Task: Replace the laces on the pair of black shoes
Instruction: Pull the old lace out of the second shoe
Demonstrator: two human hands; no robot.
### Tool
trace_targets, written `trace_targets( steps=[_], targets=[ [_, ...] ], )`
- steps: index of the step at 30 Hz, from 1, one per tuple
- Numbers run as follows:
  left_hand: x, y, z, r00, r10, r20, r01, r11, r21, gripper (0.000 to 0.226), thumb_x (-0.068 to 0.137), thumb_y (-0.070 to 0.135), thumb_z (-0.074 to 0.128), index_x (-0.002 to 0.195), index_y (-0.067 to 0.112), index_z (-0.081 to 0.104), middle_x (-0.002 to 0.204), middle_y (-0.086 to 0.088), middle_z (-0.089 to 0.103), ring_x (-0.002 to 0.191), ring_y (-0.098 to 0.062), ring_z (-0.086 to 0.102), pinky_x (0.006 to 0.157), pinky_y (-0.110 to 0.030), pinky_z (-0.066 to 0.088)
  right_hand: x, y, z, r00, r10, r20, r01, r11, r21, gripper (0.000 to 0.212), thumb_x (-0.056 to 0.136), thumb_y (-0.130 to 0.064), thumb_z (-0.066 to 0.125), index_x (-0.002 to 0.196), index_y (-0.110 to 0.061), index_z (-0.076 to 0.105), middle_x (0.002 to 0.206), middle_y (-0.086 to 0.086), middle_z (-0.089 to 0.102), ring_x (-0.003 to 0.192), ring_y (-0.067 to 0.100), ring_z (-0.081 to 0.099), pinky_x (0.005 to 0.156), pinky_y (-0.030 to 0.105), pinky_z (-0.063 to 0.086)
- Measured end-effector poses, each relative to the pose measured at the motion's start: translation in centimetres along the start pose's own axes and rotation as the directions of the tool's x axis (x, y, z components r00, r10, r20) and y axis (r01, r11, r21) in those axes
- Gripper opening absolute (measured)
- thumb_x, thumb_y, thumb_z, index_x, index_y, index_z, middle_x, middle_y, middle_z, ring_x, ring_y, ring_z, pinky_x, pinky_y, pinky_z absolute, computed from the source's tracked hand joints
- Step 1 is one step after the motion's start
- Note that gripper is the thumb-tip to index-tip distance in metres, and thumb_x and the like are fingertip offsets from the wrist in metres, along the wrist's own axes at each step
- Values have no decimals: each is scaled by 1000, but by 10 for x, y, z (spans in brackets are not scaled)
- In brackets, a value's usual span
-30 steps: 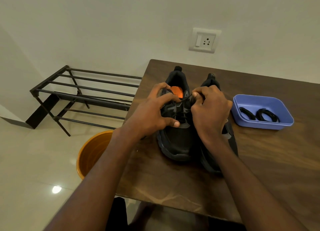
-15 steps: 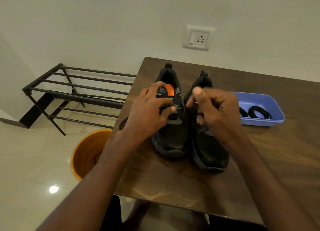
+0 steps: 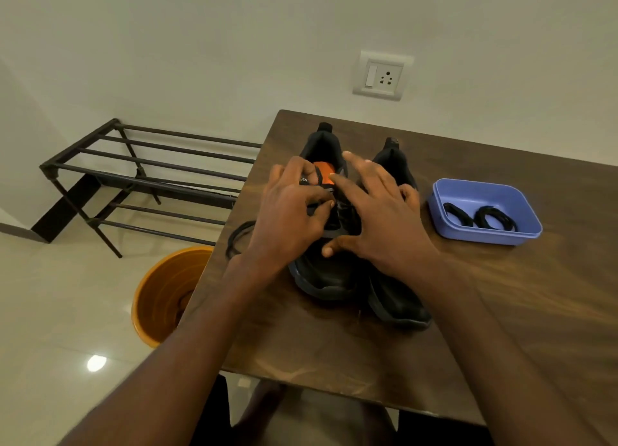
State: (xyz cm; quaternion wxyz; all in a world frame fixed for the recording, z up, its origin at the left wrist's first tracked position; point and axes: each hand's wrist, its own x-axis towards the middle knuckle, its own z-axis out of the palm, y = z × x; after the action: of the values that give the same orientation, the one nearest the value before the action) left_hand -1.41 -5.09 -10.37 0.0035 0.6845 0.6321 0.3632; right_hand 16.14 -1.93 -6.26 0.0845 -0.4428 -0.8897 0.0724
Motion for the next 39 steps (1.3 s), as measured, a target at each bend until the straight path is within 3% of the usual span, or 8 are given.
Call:
trace_targets(
  steps=[8, 13, 16, 19, 23, 28, 32, 39],
  targets=[
    [5, -1, -16, 953, -218, 209, 292, 842, -455, 9, 98, 27, 65, 96, 21, 71, 91, 3, 70, 88, -15, 69, 83, -46, 61, 8, 8, 11, 998, 55, 32, -54, 998, -9, 113, 68, -78, 73, 161, -41, 20, 173, -13, 5, 159, 14, 0, 122, 63, -7],
    [5, 13, -13, 988, -52, 147, 32, 990, 137, 16, 96, 42, 67, 108, 33, 71, 97, 14, 69, 106, -13, 53, 90, -35, 21, 7, 8, 14, 999, 51, 4, -51, 998, 30, 113, 70, -77, 73, 161, -40, 18, 173, -13, 5, 159, 15, 0, 122, 64, -7],
    [4, 15, -14, 995, -14, 98, -8, 976, 219, 5, 96, 33, 68, 97, 29, 71, 96, 10, 68, 108, -17, 54, 91, -40, 20, 7, 10, 16, 998, 55, 21, -56, 998, 36, 115, 69, -79, 71, 162, -41, 16, 172, -15, 2, 159, 15, -1, 122, 66, -6],
    [3, 13, -15, 990, -135, 48, 140, 982, -124, 14, 100, 22, 61, 89, 31, 64, 83, 12, 68, 95, -12, 66, 98, -41, 34, 7, 10, 16, 997, 67, 33, -69, 996, 63, 117, 67, -78, 73, 162, -43, 14, 172, -17, 0, 159, 15, -2, 122, 66, -5],
    [7, 8, -22, 957, -276, 87, 262, 698, -667, 10, 106, 13, 54, 101, 13, 63, 78, -5, 70, 75, -20, 70, 79, -42, 61, 7, 9, 15, 996, 72, 47, -76, 994, 77, 118, 67, -73, 78, 161, -44, 14, 172, -18, 0, 159, 15, -3, 123, 66, -5],
    [3, 4, -15, 984, -76, 162, 100, 984, -148, 27, 92, 26, 74, 117, 27, 64, 96, 11, 63, 85, -5, 63, 79, -33, 60, 6, 9, 16, 997, 68, 22, -70, 993, 100, 115, 69, -75, 76, 161, -44, 14, 172, -18, 0, 159, 15, -2, 123, 64, -6],
    [4, 1, -11, 998, -59, 18, 59, 998, 2, 4, 96, 25, 65, 95, 28, 65, 96, 11, 59, 86, -9, 60, 84, -47, 56, 7, 8, 16, 997, 73, 33, -76, 992, 100, 117, 67, -75, 77, 161, -45, 13, 172, -19, -1, 159, 13, -3, 124, 63, -5],
    [14, 22, -45, 959, -282, -34, 150, 603, -784, 20, 112, 9, 35, 104, 0, 51, 90, -16, 70, 74, -19, 68, 61, -17, 52, 8, 8, 15, 996, 75, 48, -80, 990, 117, 117, 66, -73, 79, 161, -46, 14, 171, -21, -1, 159, 11, -4, 124, 62, -6]
  ],
)
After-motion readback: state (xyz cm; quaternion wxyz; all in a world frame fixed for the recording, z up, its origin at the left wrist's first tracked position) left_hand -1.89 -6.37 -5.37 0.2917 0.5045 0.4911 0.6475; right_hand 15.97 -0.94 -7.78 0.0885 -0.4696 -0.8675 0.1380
